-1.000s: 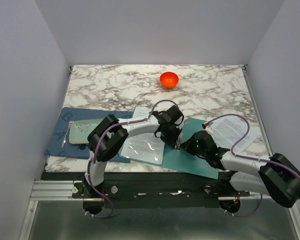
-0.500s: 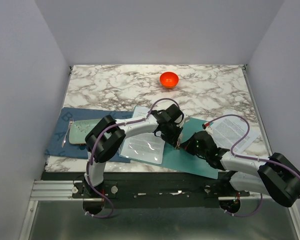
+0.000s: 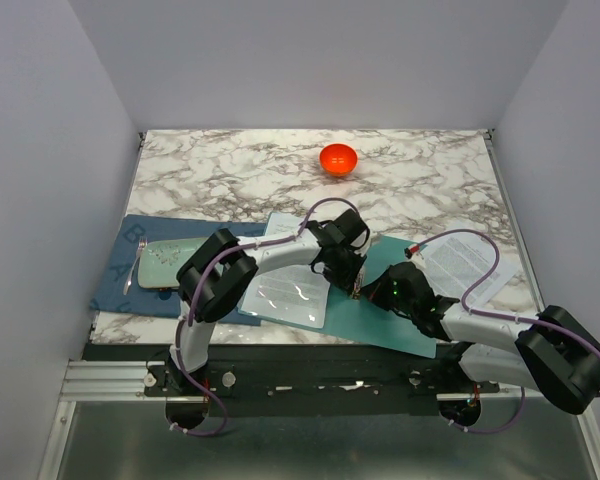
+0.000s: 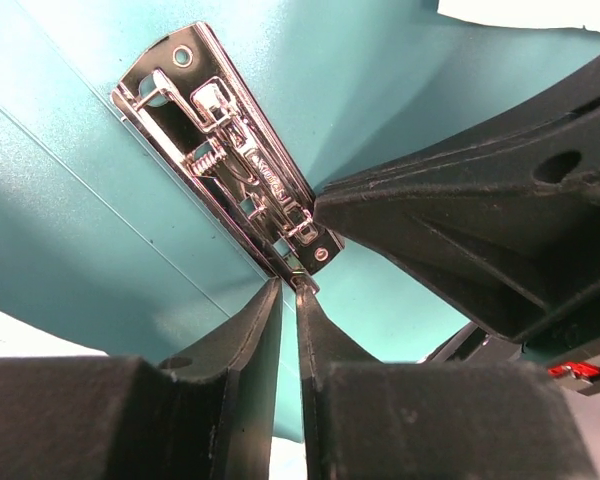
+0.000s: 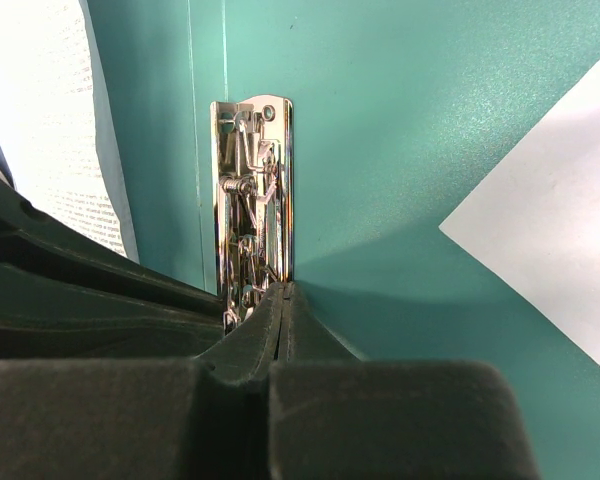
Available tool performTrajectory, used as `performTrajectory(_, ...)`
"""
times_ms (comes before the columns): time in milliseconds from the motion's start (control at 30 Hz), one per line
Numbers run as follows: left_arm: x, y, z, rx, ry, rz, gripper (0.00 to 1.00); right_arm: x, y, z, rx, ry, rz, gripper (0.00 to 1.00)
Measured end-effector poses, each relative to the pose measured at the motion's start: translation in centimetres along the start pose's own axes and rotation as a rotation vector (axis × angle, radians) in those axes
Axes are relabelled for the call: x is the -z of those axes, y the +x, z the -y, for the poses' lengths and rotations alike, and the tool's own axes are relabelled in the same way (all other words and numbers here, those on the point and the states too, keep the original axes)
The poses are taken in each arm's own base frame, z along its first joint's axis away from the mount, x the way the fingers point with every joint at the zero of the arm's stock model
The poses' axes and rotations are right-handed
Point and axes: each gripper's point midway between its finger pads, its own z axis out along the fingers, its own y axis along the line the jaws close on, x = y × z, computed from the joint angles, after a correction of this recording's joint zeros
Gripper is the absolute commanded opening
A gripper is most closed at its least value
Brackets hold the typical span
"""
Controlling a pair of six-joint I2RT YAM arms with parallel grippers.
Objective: Put the files into the folder
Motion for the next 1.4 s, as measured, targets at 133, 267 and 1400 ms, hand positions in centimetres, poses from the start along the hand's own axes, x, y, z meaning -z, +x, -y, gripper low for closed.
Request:
performTrajectory(133, -0.1, -0.1, 0.0, 0.001, -0.001, -0.003, 0.19, 0.0, 0.0, 0.0, 0.000, 0.000, -0.001, 0.01)
performTrajectory(267, -0.2, 0.0, 0.0, 0.001, -0.001, -0.005, 0.18, 0.0, 0.0, 0.0, -0.001, -0.001, 0.000, 0.01)
performTrajectory(1400, -1.0, 0.4, 0.0, 0.018, -0.047, -0.077, 0.00, -0.8, -0.1, -0.1, -0.058, -0.032, 0.020, 0.01)
